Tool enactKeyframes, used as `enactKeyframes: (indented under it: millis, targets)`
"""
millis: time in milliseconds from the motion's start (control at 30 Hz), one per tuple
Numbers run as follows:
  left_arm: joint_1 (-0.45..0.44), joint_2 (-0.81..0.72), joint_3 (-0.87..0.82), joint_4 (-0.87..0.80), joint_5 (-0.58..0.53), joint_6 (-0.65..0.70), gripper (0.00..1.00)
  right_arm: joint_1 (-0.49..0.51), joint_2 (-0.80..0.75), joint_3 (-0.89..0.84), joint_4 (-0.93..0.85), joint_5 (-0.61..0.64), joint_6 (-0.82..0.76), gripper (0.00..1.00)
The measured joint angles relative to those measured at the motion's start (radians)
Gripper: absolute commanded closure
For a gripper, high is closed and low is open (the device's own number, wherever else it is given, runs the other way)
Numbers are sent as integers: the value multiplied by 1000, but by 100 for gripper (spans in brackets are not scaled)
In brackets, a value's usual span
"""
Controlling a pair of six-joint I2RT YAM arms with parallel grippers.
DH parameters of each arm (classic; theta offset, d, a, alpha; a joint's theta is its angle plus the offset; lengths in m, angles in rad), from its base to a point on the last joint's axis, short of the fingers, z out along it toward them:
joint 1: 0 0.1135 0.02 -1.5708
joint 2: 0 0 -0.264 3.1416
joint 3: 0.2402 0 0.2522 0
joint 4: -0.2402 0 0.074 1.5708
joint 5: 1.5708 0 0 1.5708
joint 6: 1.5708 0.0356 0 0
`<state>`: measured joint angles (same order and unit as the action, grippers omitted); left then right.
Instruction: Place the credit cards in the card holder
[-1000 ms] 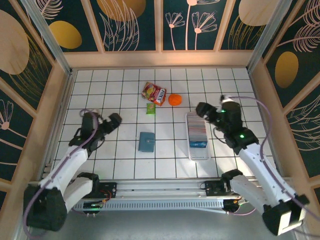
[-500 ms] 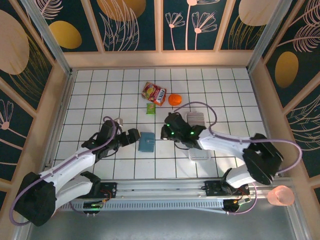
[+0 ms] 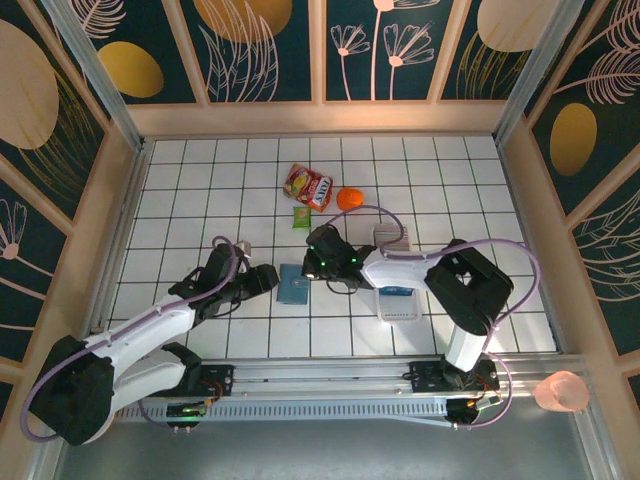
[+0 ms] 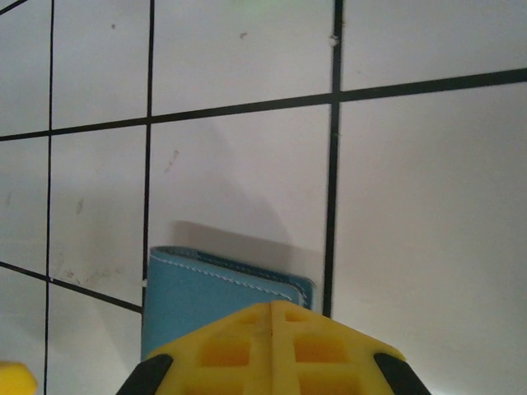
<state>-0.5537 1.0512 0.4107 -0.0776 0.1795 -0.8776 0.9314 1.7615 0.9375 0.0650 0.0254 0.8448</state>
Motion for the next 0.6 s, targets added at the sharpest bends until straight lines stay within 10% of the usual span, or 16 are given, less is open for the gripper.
enactKeyframes:
  millis: [600]
  targets:
    - [-101,116,-6,38,-45,-19,48,0,63,-16,68,-4,16,100]
